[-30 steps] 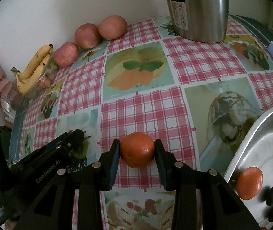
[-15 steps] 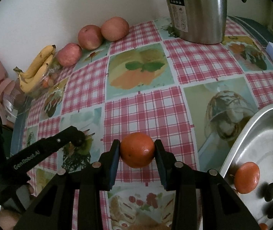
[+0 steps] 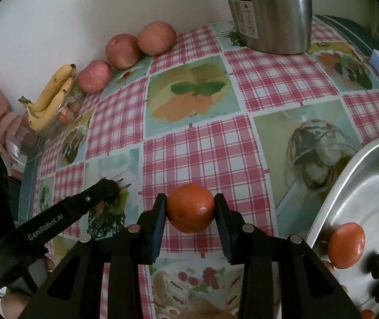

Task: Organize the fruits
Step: 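Carry the plum in left tool while right tool carries the mandarin over the plate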

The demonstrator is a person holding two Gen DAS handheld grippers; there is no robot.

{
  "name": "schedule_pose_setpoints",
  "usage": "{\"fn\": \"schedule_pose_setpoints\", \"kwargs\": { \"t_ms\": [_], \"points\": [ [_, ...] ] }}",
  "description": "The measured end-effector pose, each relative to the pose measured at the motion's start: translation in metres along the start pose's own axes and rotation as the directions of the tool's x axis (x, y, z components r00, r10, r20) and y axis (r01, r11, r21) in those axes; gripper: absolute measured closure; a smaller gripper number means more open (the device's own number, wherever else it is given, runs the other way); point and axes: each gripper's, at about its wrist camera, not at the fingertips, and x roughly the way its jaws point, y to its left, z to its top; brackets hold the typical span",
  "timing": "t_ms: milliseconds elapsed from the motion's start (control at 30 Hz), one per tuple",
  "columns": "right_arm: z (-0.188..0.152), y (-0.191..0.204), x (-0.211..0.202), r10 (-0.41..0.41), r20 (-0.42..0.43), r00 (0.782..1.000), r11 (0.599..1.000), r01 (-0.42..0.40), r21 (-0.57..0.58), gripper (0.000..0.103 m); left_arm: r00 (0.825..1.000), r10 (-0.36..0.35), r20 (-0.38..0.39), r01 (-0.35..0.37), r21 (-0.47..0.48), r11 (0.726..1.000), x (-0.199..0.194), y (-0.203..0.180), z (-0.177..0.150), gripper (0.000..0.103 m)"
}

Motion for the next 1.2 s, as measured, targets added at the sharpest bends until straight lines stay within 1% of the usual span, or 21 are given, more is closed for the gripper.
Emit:
{"fn": "schedule_pose_setpoints", "kwargs": {
  "t_ms": [133,300,367,433,467,633,900,1200],
  "points": [
    [0.000,0.000,0.001,0.002,-0.006,1.000,1.000,-0.002,0.000,0.066,1.000,0.022,0.006,-0.022,0.022,1.000,0.003,-0.005,0.001,0.064],
    [0.000,-0.001,0.002,0.002,-0.009,1.000,1.000,-0.002,0.005,0.066,1.000,0.026,0.008,-0.026,0.039,0.999,0.005,-0.010,0.001,0.064],
    [-0.001,-0.002,0.002,0.004,-0.010,1.000,1.000,-0.004,0.009,0.066,1.000,0.031,0.006,-0.031,0.048,0.998,0.005,-0.011,0.001,0.065],
    [-0.001,-0.003,0.002,0.006,-0.011,1.000,1.000,-0.006,0.011,0.066,0.999,0.045,0.004,-0.045,0.057,0.997,0.004,-0.011,0.000,0.072],
    [-0.001,-0.003,0.003,0.007,-0.012,1.000,1.000,-0.007,0.011,0.066,0.999,0.052,0.004,-0.052,0.058,0.997,0.005,-0.012,0.001,0.073],
    [-0.001,-0.003,0.004,0.012,-0.019,1.000,1.000,-0.012,0.013,0.066,0.999,0.047,0.005,-0.047,0.049,0.998,0.005,-0.010,0.001,0.076],
    [-0.002,-0.003,0.005,0.012,-0.023,1.000,1.000,-0.012,0.017,0.066,0.999,0.033,-0.007,-0.033,0.037,0.999,0.004,-0.009,0.001,0.076],
    [-0.007,0.004,-0.003,0.009,-0.020,1.000,1.000,-0.009,-0.004,0.066,0.998,0.049,-0.032,-0.048,0.018,0.999,-0.004,-0.010,-0.005,0.076]
  ]
}}
